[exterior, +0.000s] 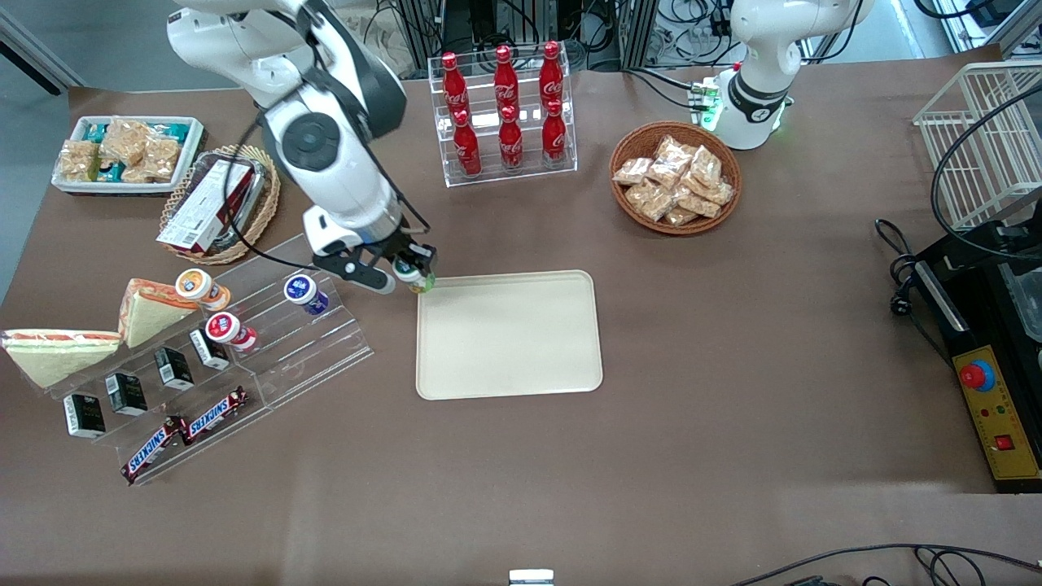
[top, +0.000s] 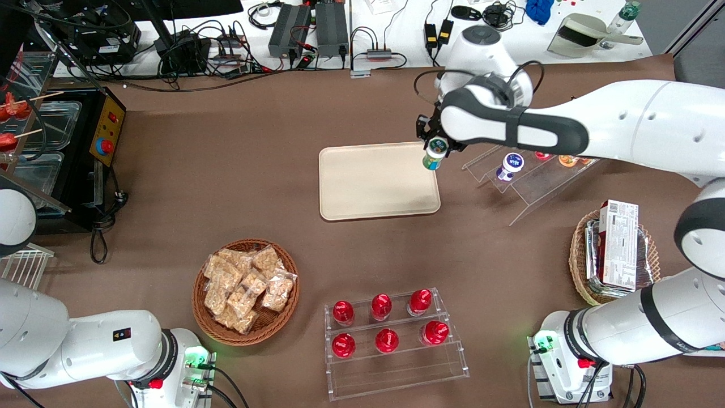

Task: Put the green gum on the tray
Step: 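Lower the green-capped bottle onto the cream tray and open the right gripper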

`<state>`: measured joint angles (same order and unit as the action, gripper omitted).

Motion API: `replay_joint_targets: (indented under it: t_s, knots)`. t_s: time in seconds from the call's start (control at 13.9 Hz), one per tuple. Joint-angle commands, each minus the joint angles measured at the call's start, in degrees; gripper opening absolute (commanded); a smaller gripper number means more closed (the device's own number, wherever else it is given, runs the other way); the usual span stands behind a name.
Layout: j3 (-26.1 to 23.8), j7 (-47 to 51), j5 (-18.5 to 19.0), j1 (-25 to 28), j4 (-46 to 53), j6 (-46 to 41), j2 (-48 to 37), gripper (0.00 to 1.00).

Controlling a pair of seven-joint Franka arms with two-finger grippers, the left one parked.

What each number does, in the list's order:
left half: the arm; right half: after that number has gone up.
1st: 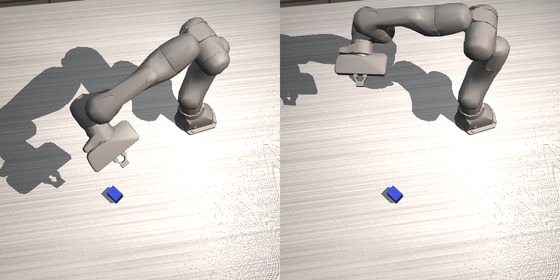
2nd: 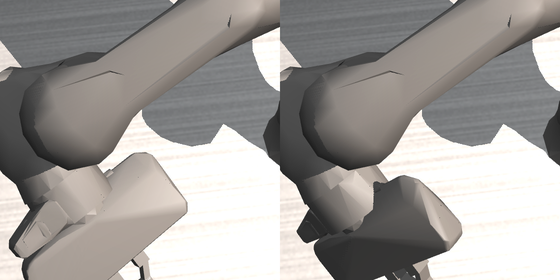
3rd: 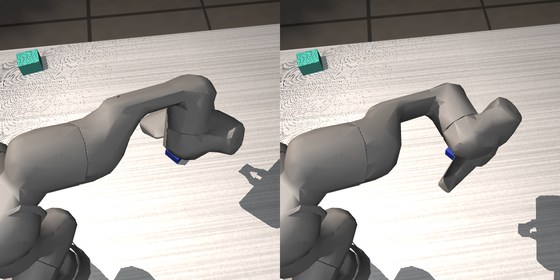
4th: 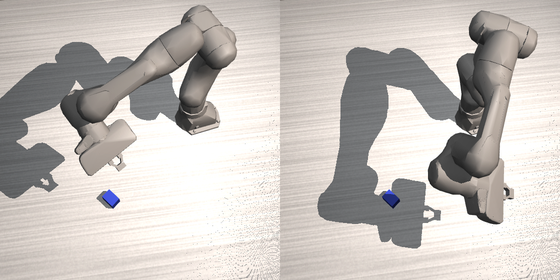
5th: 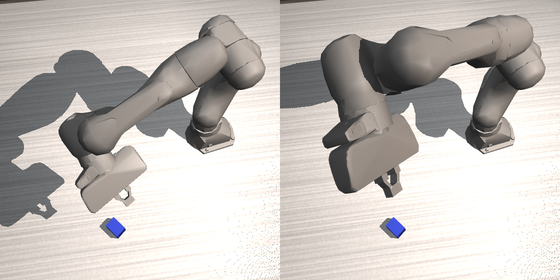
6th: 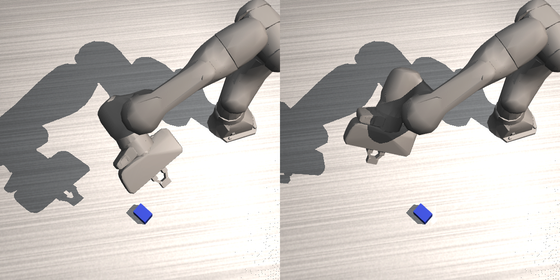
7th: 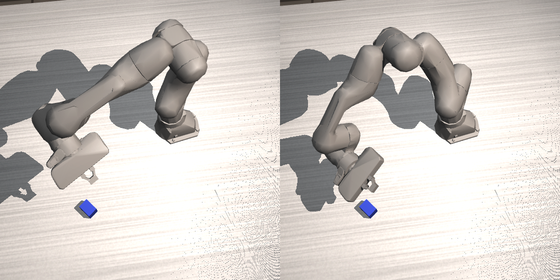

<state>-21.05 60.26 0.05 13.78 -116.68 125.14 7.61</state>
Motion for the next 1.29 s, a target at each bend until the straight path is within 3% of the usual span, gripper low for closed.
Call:
replay_joint_targets:
  t_s: [0.0,0.29,0.72,0.86,0.94,1.01,1.08,1.22]
  knots:
    - [0.05,4.34,3.38,1.33,-1.18,5.62,4.60,0.24]
    - [0.05,5.74,3.47,1.42,-5.04,15.29,8.47,0.25]
    - [0.13,6.01,5.14,1.51,-9.53,22.16,10.58,0.25]
    - [0.31,6.10,5.14,1.51,-9.53,23.04,11.37,0.30]
    - [0.57,6.01,5.31,1.42,-9.53,24.00,11.99,0.38]
    - [0.66,6.10,5.84,1.34,-9.53,24.53,12.51,0.62]
    - [0.66,6.19,5.93,1.07,-9.36,24.54,12.61,0.99]
    - [0.66,7.24,5.93,1.16,-9.01,24.54,12.69,1.00]
